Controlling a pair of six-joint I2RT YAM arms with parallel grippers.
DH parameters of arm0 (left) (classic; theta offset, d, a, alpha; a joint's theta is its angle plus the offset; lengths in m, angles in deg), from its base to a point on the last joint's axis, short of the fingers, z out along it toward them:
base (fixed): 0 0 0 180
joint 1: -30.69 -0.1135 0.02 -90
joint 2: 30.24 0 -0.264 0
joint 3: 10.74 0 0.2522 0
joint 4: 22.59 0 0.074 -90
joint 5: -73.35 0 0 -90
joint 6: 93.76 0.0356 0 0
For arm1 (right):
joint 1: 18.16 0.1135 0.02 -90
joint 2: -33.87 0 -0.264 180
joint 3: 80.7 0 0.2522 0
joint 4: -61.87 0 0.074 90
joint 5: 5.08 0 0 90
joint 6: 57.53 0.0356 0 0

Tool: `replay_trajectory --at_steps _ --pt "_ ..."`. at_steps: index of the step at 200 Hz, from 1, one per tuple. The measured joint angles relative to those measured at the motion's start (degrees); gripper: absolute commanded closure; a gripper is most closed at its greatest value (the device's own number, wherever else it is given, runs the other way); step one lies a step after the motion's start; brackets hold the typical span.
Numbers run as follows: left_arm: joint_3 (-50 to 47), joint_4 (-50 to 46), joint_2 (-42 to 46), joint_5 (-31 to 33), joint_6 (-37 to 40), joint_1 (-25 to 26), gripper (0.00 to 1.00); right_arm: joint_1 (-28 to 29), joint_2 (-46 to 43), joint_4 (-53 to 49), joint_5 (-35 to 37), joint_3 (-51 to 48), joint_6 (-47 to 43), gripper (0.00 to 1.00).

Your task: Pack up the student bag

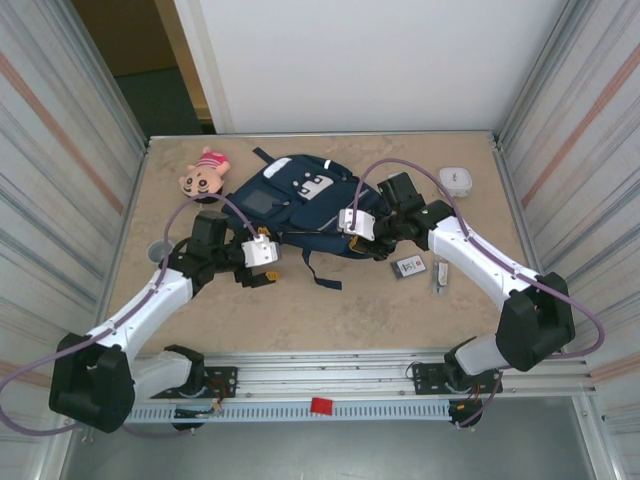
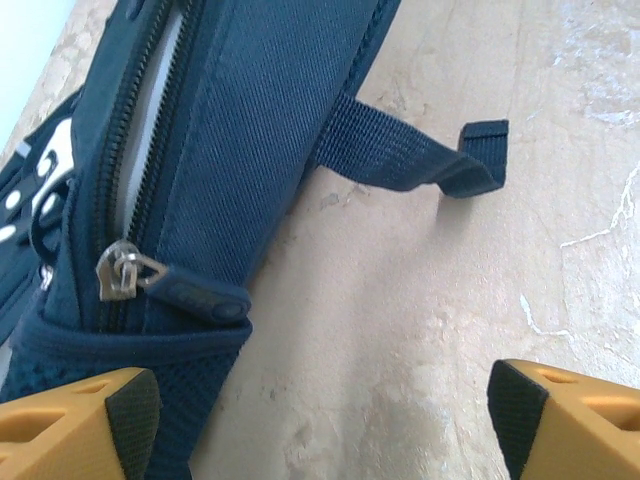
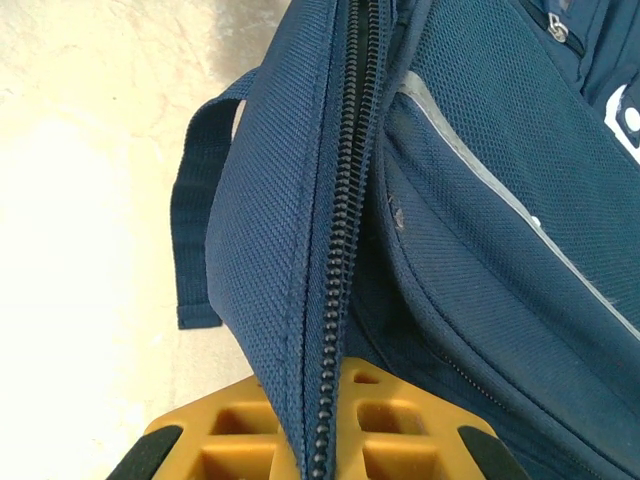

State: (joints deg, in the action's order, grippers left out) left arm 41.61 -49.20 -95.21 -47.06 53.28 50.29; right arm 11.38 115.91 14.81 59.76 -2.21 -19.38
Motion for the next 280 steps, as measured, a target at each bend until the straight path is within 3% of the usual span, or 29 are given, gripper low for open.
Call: replay_trajectory --at_steps 39,123,185,226,265,272,280 --pt "-0.15 4.55 -2.89 -1.73 0.11 0.0 0.14 -0.04 0.07 -1.84 0.0 0.83 -1.01 1.0" --pt "1.86 4.02 2.1 -3.08 3.21 -2.99 0.14 -0.02 0.11 -5.97 -1.11 2.03 -3.08 1.0" --pt "8.87 1.97 -9.94 -5.64 8.96 -3.89 0.18 0.0 0.02 -10.38 -2.21 2.03 -7.17 1.0" --pt "10.03 -1.95 -13.16 -7.54 13.42 -3.76 0.41 -0.39 0.0 -10.51 -2.34 2.03 -7.87 1.0" --pt "8.81 -4.85 -12.81 -8.85 14.97 -3.74 0.94 -1.4 0.0 -10.8 -3.23 2.14 -8.7 1.0" --pt "8.46 -5.07 -12.55 -9.03 14.6 -3.74 1.0 -1.49 0.0 -10.95 -3.32 2.14 -8.72 1.0" --pt "7.96 -5.38 -11.98 -9.16 13.9 -3.74 1.0 -1.64 0.0 -11.04 -3.41 2.14 -8.79 1.0"
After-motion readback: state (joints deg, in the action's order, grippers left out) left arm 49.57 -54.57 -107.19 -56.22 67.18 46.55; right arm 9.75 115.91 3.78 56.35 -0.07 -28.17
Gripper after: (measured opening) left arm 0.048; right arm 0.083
